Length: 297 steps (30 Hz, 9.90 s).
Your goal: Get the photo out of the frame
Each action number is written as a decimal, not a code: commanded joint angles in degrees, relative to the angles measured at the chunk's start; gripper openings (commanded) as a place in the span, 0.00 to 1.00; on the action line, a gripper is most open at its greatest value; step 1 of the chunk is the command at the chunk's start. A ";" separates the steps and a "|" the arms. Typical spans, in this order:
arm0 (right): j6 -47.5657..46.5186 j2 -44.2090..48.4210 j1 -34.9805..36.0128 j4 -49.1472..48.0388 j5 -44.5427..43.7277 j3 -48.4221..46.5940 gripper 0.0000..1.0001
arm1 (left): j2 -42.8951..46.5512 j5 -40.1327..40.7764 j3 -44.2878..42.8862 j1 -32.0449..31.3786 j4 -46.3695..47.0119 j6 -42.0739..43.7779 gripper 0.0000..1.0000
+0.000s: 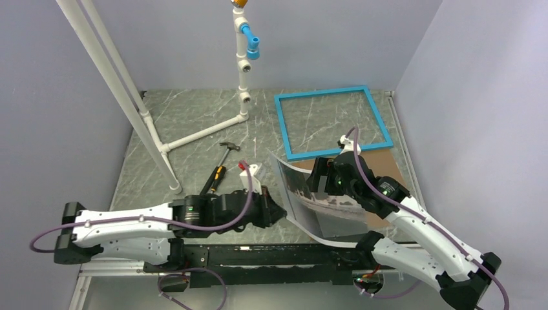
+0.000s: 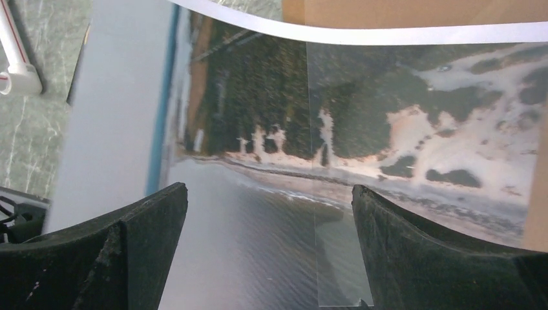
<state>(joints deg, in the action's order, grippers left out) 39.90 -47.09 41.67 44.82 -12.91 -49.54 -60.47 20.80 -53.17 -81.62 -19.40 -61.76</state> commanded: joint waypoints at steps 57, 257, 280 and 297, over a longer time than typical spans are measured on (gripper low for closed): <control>-1.18 -28.15 15.02 -28.51 14.01 8.16 0.62 | 14.07 4.41 23.32 10.96 -24.17 -12.35 0.90; 11.28 15.96 13.55 9.34 -22.50 -8.14 0.00 | -21.26 18.73 6.32 3.78 23.71 -32.78 0.00; 11.94 18.57 13.48 11.25 -21.12 -5.48 0.00 | -44.55 9.39 -1.08 3.11 39.37 -40.19 0.00; 10.63 19.44 13.49 9.95 -20.68 -4.34 0.00 | -39.22 -1.70 -15.53 4.90 -18.73 -44.56 1.00</control>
<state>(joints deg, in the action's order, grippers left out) 51.42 -28.08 55.20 56.45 -33.78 -54.13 -102.21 23.77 -67.85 -78.06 -22.37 -107.39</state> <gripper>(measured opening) 0.007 0.994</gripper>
